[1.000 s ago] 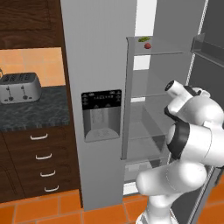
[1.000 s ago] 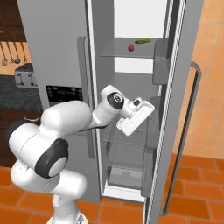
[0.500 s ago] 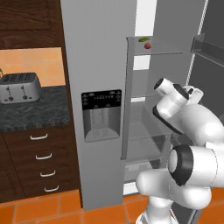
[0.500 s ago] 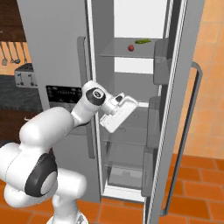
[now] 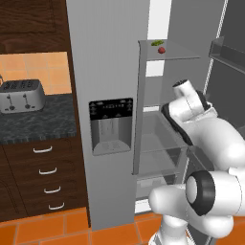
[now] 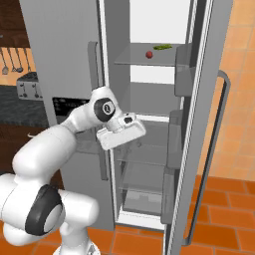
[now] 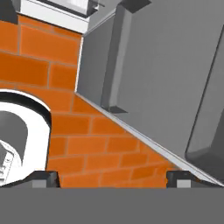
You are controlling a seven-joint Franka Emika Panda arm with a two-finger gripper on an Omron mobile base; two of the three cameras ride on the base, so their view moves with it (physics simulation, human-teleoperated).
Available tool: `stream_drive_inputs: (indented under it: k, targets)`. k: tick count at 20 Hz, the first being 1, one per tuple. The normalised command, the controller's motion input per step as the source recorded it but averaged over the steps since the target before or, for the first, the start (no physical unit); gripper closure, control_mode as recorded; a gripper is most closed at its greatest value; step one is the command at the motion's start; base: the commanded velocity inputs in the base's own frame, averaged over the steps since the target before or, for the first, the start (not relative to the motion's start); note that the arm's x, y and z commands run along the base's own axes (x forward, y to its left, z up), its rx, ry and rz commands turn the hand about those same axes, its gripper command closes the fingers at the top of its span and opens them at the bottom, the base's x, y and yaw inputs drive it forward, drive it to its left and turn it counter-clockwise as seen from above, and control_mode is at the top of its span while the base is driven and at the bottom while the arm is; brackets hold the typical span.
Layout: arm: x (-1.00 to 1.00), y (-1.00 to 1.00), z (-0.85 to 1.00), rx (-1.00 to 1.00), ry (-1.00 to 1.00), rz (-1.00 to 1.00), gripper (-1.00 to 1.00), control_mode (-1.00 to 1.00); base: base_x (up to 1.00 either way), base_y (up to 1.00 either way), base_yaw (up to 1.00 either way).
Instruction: Take the strawberry from the fridge and place it on top of the pancake, located on the dining counter.
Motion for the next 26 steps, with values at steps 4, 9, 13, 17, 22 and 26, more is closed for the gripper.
stream_drive_inputs:
  k: [4,9,13,17,22,26]
  targets:
    - [-0.1,0.88,-0.02,0.55,-0.02,-0.26,-1.0,-1.0,0.0,0.0,0.0]
    - [-0.52,0.84,0.02,0.45,-0.19,-0.15,-1.0,-1.0,0.0,0.0,0.0]
    - [-0.95,0.2,0.34,0.24,-0.26,-0.22,-1.0,-1.0,0.0,0.0,0.0]
    - [-0.84,0.39,0.54,-0.15,-0.09,-0.12,-1.0,-1.0,0.0,0.0,0.0]
    - [-0.65,0.37,0.11,-0.23,-0.02,-0.11,-1.0,-1.0,0.0,0.0,0.0]
    - [-0.32,-0.19,-0.07,0.05,-0.22,-0.03,-1.0,-1.0,0.0,0.0,0.0]
